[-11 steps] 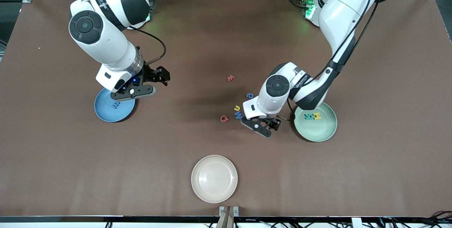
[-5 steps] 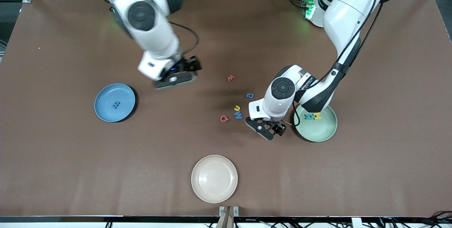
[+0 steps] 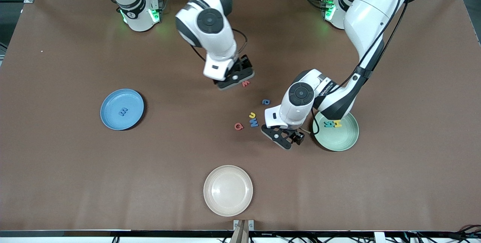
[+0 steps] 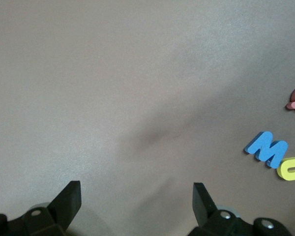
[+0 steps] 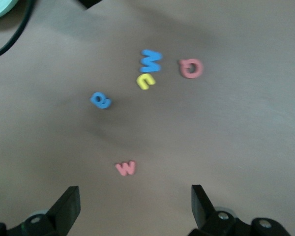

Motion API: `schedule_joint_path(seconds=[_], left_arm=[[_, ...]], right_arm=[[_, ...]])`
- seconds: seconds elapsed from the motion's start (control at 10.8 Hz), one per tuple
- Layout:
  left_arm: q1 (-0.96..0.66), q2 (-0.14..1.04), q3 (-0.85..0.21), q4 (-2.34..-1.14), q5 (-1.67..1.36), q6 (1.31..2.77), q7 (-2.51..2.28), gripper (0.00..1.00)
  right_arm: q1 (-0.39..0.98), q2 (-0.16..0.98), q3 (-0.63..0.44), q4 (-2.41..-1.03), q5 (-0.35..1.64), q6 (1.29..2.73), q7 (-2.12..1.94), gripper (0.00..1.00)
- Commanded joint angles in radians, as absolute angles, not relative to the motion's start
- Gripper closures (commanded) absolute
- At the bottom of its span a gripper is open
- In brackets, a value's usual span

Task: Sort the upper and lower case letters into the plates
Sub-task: 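Grasp the pink w letter with the right gripper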

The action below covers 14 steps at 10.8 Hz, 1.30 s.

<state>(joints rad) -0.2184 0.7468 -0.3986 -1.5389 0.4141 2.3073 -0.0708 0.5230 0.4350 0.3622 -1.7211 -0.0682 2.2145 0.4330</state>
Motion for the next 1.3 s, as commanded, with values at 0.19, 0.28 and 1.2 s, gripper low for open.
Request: schedule_joint_path(seconds=[0.19,0.28,1.2], left_arm=[[-0.203,0.715,-0.4,-1.555,0.433,2.299,-0.058,0.0],[-0.189,0.707,-0.403,-1.574,0.433,2.293,-0.054,0.0],[-0.184,0.703,-0.403,-1.582,0.433,2.292,-0.04,0.0]], right_arm=[[0.591,0.6,0.371,-1.7,-0.227,2.273,0.543,0.07],[0.594,0.62,0.371,-1.7,-0.229,2.272,0.545,0.08],[0.661,0.715,0.368,-1.695,-0.387,2.341,0.664,0.21]])
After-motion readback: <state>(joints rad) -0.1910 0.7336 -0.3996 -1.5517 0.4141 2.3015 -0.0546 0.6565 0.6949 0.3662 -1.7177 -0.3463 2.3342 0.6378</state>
